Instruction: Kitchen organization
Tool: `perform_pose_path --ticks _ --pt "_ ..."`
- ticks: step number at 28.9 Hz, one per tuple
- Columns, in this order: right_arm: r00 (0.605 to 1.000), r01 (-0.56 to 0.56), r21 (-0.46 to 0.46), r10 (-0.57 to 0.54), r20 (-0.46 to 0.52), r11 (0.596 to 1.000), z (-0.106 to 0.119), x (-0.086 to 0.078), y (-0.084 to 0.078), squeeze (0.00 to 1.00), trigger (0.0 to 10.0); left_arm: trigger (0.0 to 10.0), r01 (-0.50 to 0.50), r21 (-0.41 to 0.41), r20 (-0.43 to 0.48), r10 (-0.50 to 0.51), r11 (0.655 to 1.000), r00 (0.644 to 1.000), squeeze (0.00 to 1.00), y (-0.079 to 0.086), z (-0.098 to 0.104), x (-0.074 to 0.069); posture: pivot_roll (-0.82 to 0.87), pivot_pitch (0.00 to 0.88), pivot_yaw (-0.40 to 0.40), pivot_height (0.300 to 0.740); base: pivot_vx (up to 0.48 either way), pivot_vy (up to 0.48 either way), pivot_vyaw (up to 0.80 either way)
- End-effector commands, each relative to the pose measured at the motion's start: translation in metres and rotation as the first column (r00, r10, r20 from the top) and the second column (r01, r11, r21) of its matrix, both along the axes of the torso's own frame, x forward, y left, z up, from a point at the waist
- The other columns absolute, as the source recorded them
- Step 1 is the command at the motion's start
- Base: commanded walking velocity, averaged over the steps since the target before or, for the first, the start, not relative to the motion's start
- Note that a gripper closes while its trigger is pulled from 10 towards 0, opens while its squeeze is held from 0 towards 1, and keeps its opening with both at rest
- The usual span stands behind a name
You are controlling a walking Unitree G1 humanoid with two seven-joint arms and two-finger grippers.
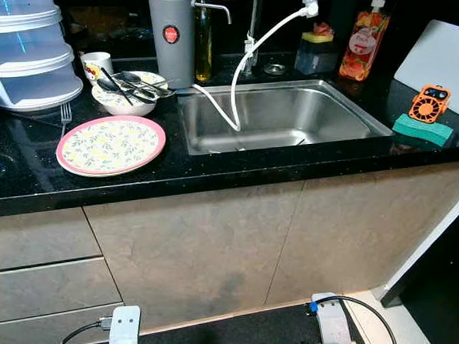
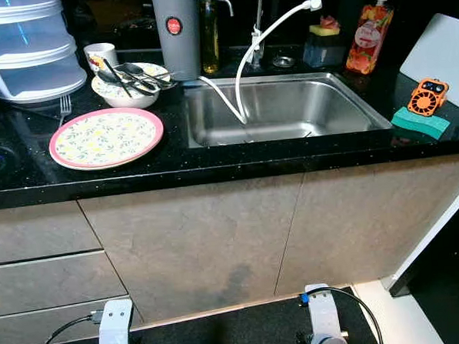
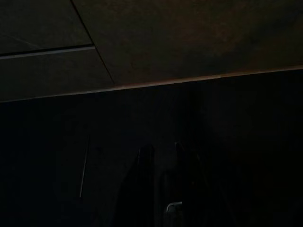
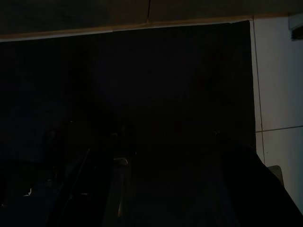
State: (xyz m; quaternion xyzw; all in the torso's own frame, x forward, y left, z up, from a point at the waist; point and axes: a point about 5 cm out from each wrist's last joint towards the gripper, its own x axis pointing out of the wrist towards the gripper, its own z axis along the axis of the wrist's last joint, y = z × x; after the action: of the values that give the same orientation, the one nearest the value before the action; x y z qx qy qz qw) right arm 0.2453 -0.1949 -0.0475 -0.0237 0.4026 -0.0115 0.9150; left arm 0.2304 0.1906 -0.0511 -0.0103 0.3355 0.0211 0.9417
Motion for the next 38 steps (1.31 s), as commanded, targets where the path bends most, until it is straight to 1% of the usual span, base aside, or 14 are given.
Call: perform_pose_path --ticks 1,12,14,20,21,28,30,34,38 --pt "1.0 0.001 -0.011 -0.002 -0.017 1.0 -0.0014 -0.0023 -0.0026 0.0 10.0 10.0 0.01 0.008 -0.025 -0.01 1.0 1.0 0.0 -0.0002 -0.004 -0.0057 0.02 0.102 -0.031 0.74 0.0 0.0 0.0" --pt "1.0 -0.001 -0.014 0.001 -0.013 1.0 -0.0006 -0.0013 -0.0034 0.0 10.0 10.0 0.002 0.01 -0.022 -0.002 1.0 1.0 0.0 0.0015 -0.003 -0.0043 0.02 0.114 -0.03 0.74 0.0 0.0 0.0" --pt "1.0 -0.001 -0.014 0.001 -0.014 1.0 -0.0008 -0.0017 -0.0032 0.0 10.0 10.0 0.005 0.008 -0.019 -0.005 1.0 1.0 0.0 0.0013 -0.0029 -0.0045 0.01 0.102 -0.031 0.74 0.0 0.0 0.0" --pt "1.0 -0.001 -0.015 0.001 -0.011 1.0 -0.0001 -0.0006 -0.0034 0.0 10.0 10.0 0.002 0.007 -0.02 -0.002 1.0 1.0 0.0 0.0006 -0.0027 -0.0036 0.01 0.112 -0.029 0.74 0.0 0.0 0.0" --pt "1.0 0.0 -0.015 0.0 -0.012 1.0 -0.0003 -0.001 -0.0034 0.0 10.0 10.0 0.004 0.007 -0.021 -0.004 1.0 1.0 0.0 0.0004 -0.0031 -0.0043 0.01 0.098 -0.029 0.74 0.0 0.0 0.0" --pt "1.0 0.0 -0.015 0.0 -0.011 1.0 0.0 -0.0005 -0.0036 0.0 10.0 10.0 0.002 0.006 -0.021 -0.002 1.0 1.0 0.0 0.0002 -0.0028 -0.0036 0.01 0.111 -0.029 0.74 0.0 0.0 0.0" --pt "1.0 0.0 -0.015 0.0 -0.012 1.0 -0.0002 -0.0008 -0.0036 0.0 10.0 10.0 0.003 0.007 -0.021 -0.003 1.0 1.0 0.0 0.0005 -0.0029 -0.004 0.01 0.097 -0.03 0.74 0.0 0.0 0.0" --pt "1.0 0.001 -0.014 -0.001 -0.012 1.0 0.0 -0.0006 -0.0041 0.0 10.0 10.0 0.001 0.006 -0.017 -0.001 1.0 1.0 0.0 0.0004 -0.0022 -0.0028 0.01 0.114 -0.029 0.74 0.0 0.0 0.0" --pt "1.0 0.005 -0.012 -0.005 -0.011 1.0 -0.0004 -0.0012 -0.0037 0.0 10.0 10.0 0.003 0.006 -0.011 -0.003 1.0 1.0 0.0 0.0014 -0.0015 -0.0023 0.01 0.1 -0.029 0.74 0.0 0.0 0.0"
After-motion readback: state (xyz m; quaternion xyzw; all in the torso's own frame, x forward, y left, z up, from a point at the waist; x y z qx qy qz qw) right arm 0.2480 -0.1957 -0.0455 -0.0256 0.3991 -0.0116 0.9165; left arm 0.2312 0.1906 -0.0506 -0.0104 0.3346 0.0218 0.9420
